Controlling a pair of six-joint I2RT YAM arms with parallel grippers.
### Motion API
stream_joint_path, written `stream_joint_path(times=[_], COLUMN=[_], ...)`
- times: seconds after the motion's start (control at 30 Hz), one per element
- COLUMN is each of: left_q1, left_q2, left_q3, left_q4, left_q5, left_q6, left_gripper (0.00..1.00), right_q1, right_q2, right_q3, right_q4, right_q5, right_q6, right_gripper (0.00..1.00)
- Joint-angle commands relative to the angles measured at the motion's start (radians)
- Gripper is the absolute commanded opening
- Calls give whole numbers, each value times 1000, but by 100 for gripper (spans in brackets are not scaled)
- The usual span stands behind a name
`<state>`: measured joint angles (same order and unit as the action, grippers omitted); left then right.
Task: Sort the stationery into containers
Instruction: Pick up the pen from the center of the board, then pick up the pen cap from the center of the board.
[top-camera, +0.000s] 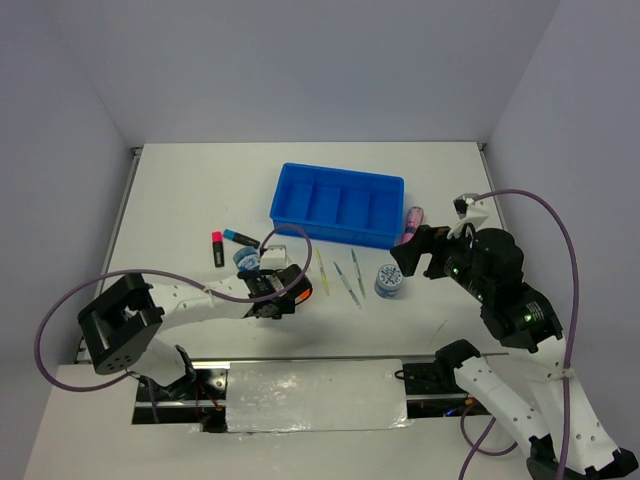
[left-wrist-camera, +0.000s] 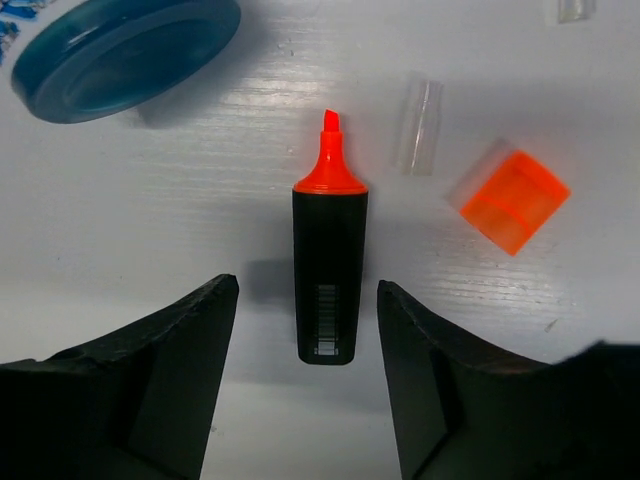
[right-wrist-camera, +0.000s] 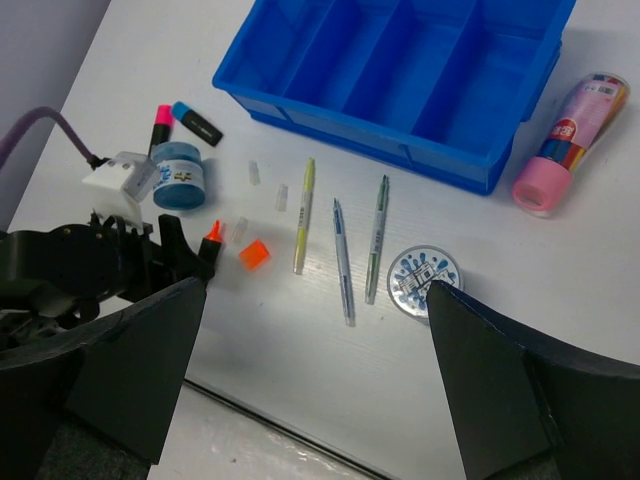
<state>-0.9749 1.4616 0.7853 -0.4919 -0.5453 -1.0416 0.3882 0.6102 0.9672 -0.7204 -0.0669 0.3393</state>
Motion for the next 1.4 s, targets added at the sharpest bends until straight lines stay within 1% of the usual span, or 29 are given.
stream_joint_path(times=[0.0, 0.2, 0.3, 0.33, 0.5, 0.67, 0.77, 0.8, 0.83, 1.0, 1.17, 1.2, 1.27, 1.3, 1.33, 1.37], left_q1=[10, 19, 19, 19, 18, 18, 13, 8, 2, -48, -102, -113, -116, -117, -117, -117], left_q2=[42, 63, 80, 83, 75, 31, 6, -3, -27, -144, -314, -342, -420, -450, -508, -536], left_q3=[6, -32, -49, -52, -104, -152, -172, -170, -167, -112, -25, -17, 0, 2, 3, 6], left_q4=[41, 79, 88, 98, 99, 82, 62, 49, 36, -83, -187, -203, -235, -232, -232, -231], left_q5=[-1, 25, 36, 42, 79, 93, 97, 94, 90, 42, -22, -34, -64, -70, -77, -99], left_q6=[20, 8, 2, 5, -32, -66, -81, -87, -93, -107, -68, -63, -34, -14, 18, 37], left_gripper=[69, 69, 64, 60, 51, 34, 15, 3, 0, 0, 0, 0, 0, 0, 0, 0], right_q1=[-3, -2, -3, -2, -2, 0, -3, 0, -3, -3, 11, 26, 98, 133, 199, 228], right_q2=[13, 10, 14, 16, 17, 17, 20, 22, 23, 63, 132, 167, 218, 276, 304, 331], right_q3=[-10, -13, -10, -7, -10, -10, -13, -18, -22, -59, -74, -82, -82, -76, -79, -96], right_q4=[39, 36, 38, 38, 41, 45, 53, 58, 68, 111, 196, 216, 262, 275, 318, 349], right_q5=[-30, -27, -30, -31, -33, -39, -50, -53, -57, -97, -166, -180, -205, -191, -150, -139], right_q6=[-13, -11, -11, -10, -8, -3, 3, 4, 6, 35, 73, 75, 72, 78, 92, 119], right_gripper=[100, 100, 100, 100, 100, 100, 100, 100, 100, 100, 100, 99, 97, 95, 95, 94])
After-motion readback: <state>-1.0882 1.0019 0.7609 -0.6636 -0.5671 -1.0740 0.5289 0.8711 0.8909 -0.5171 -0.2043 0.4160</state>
